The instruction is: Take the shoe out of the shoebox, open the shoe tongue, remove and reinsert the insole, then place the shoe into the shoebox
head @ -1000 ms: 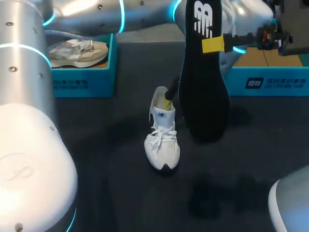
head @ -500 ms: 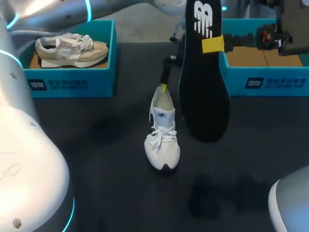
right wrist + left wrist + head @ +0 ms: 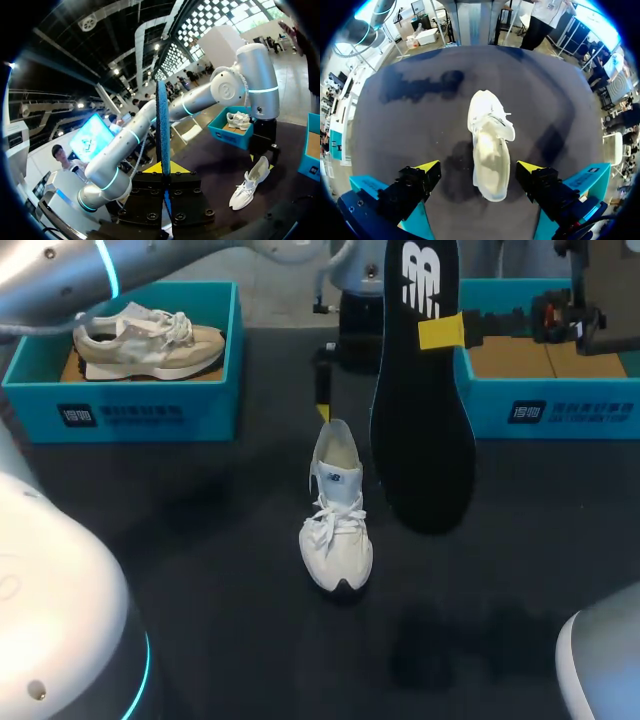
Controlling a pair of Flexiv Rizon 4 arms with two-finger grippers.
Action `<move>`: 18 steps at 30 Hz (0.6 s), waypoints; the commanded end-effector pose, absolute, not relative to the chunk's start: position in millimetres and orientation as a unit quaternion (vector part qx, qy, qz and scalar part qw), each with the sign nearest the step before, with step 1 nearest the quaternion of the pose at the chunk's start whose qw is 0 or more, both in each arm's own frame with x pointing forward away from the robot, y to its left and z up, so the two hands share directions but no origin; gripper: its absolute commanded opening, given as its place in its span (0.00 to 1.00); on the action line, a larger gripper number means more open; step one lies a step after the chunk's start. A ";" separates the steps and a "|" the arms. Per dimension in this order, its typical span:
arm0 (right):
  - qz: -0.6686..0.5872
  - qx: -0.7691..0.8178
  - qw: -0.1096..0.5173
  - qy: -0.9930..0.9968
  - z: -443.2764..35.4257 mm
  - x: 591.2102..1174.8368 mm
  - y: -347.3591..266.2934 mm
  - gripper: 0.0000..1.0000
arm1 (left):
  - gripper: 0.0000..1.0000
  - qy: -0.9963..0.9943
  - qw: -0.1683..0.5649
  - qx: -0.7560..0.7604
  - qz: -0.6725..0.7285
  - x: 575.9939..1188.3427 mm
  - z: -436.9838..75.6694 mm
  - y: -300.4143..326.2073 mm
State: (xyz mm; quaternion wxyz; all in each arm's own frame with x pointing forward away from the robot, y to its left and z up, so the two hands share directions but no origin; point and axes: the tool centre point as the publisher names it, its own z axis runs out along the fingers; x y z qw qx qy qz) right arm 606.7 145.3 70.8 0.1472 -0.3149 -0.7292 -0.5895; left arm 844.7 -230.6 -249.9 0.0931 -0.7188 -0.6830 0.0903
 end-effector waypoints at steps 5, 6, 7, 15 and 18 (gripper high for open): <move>-0.587 -0.316 0.148 -0.731 73.1 609.7 149.1 0.00 | 1.00 -0.688 0.043 -0.711 0.138 842.3 -251.8 -225.7; -0.587 -0.316 0.148 -0.731 73.1 609.7 149.1 0.00 | 1.00 -0.688 0.043 -0.711 0.138 842.3 -251.8 -225.7; -0.587 -0.316 0.148 -0.731 73.1 609.7 149.1 0.00 | 1.00 -0.688 0.043 -0.711 0.138 842.3 -251.8 -225.7; -0.587 -0.316 0.148 -0.731 73.1 609.7 149.1 0.00 | 1.00 -0.688 0.043 -0.710 0.145 842.6 -250.3 -226.5; -0.587 -0.315 0.150 -0.731 72.8 612.4 147.8 0.00 | 1.00 -0.691 0.032 -0.705 0.155 844.1 -244.9 -229.6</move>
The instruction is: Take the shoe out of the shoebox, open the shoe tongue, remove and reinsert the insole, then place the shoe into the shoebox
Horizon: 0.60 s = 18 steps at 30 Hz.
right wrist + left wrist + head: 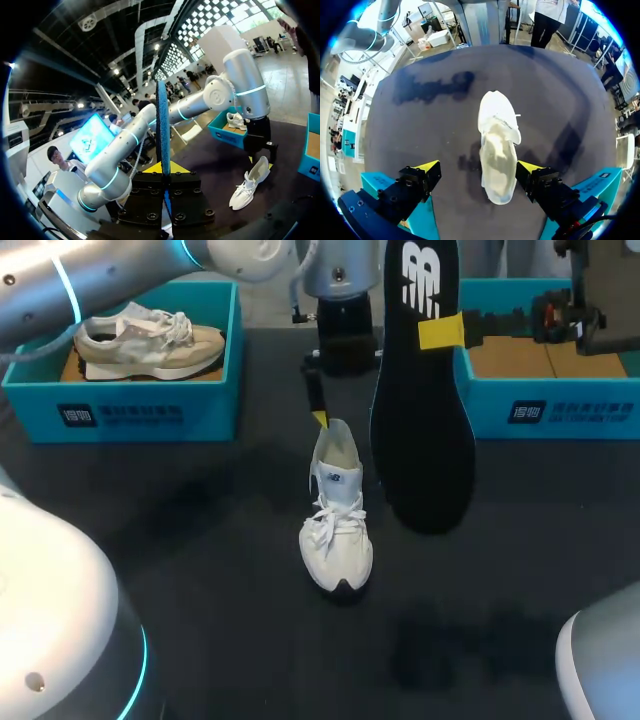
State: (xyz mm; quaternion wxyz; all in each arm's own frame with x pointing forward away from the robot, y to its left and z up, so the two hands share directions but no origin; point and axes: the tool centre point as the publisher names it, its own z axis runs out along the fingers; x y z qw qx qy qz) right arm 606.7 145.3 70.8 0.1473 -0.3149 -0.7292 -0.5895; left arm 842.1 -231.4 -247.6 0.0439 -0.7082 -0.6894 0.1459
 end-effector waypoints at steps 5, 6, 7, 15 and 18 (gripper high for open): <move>-0.582 -0.323 0.170 -0.727 69.6 629.3 136.4 0.00 | 1.00 -0.699 -0.008 -0.691 0.183 849.1 -231.7 -236.2; -0.580 -0.327 0.173 -0.726 69.0 631.4 134.3 0.00 | 1.00 -0.700 -0.010 -0.689 0.187 849.9 -230.2 -237.0; -0.580 -0.333 0.178 -0.721 67.9 634.5 131.3 0.00 | 1.00 -0.702 -0.017 -0.685 0.194 851.5 -227.8 -238.6; -0.586 -0.360 0.197 -0.699 65.1 664.8 107.7 0.00 | 1.00 -0.704 -0.093 -0.660 0.245 859.3 -212.3 -248.7; -0.582 -0.371 0.207 -0.694 61.3 674.7 99.6 0.00 | 1.00 -0.700 -0.122 -0.654 0.261 859.6 -205.1 -251.4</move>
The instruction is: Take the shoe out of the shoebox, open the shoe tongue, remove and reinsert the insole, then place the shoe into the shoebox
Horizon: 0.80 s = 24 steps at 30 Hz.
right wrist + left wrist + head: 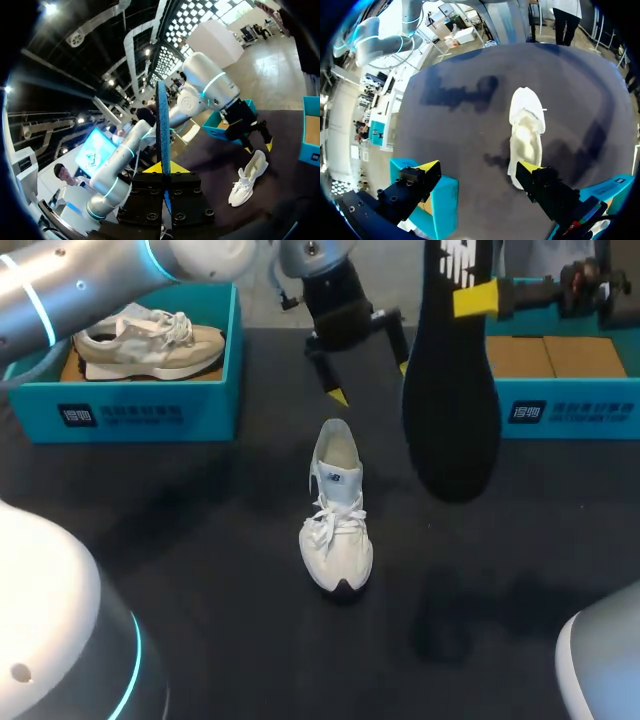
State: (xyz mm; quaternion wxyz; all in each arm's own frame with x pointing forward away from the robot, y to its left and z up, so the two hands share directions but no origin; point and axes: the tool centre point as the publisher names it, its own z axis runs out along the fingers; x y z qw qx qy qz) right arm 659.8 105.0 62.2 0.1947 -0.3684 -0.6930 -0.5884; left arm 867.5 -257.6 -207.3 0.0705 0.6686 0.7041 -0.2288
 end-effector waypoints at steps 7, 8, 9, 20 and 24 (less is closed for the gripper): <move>-0.564 -0.400 0.240 -0.681 52.1 692.8 88.1 0.00 | 1.00 0.690 0.176 0.641 -0.287 856.4 -188.1 -255.5; -0.562 -0.404 0.247 -0.678 49.7 697.8 85.7 0.00 | 1.00 0.685 0.190 0.639 -0.294 855.0 -183.3 -256.3; -0.561 -0.409 0.253 -0.674 48.4 701.0 84.4 0.00 | 1.00 0.682 0.201 0.636 -0.299 854.2 -180.6 -256.8; -0.520 -0.457 0.307 -0.653 29.5 729.9 69.6 0.00 | 1.00 0.638 0.315 0.615 -0.340 845.8 -148.5 -258.7; -0.513 -0.480 0.336 -0.627 22.0 741.3 64.1 0.00 | 1.00 0.609 0.340 0.623 -0.354 837.0 -137.9 -259.1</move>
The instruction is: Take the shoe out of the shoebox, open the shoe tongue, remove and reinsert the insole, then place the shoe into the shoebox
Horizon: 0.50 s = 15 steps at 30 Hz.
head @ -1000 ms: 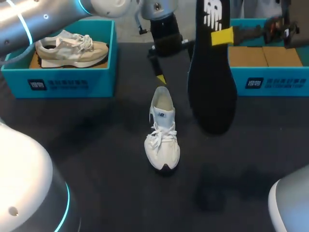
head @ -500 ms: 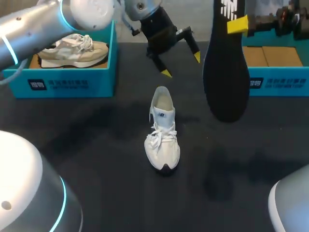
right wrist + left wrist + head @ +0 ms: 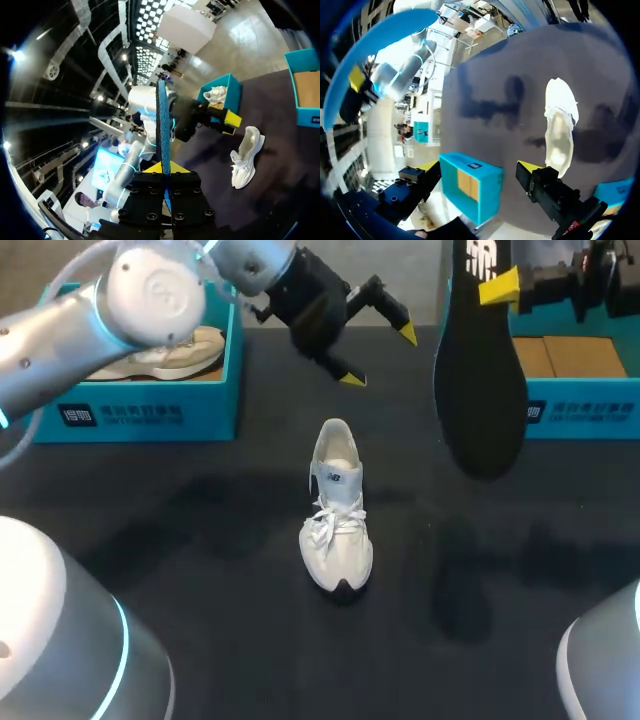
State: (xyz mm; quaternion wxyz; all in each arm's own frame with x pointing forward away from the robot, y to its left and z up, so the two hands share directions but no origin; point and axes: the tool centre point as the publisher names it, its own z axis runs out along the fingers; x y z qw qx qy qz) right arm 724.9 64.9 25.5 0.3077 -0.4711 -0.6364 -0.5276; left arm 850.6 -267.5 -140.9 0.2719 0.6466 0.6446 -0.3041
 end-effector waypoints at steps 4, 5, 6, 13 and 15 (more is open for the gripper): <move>-0.519 -0.496 0.355 -0.599 16.2 750.2 59.9 0.00 | 1.00 0.580 0.357 0.632 -0.369 829.0 -130.5 -258.8; -0.517 -0.499 0.362 -0.594 13.9 753.3 58.7 0.00 | 1.00 0.572 0.367 0.632 -0.372 826.9 -127.2 -258.0; -0.517 -0.503 0.366 -0.588 12.5 755.6 57.9 0.00 | 1.00 0.566 0.371 0.633 -0.378 825.3 -124.8 -257.6; -0.508 -0.530 0.391 -0.555 0.0 770.1 54.1 0.00 | 1.00 0.521 0.423 0.625 -0.399 816.7 -104.9 -251.0; -0.506 -0.537 0.397 -0.546 -5.2 774.3 52.7 0.00 | 1.00 0.508 0.434 0.623 -0.407 813.8 -99.6 -249.0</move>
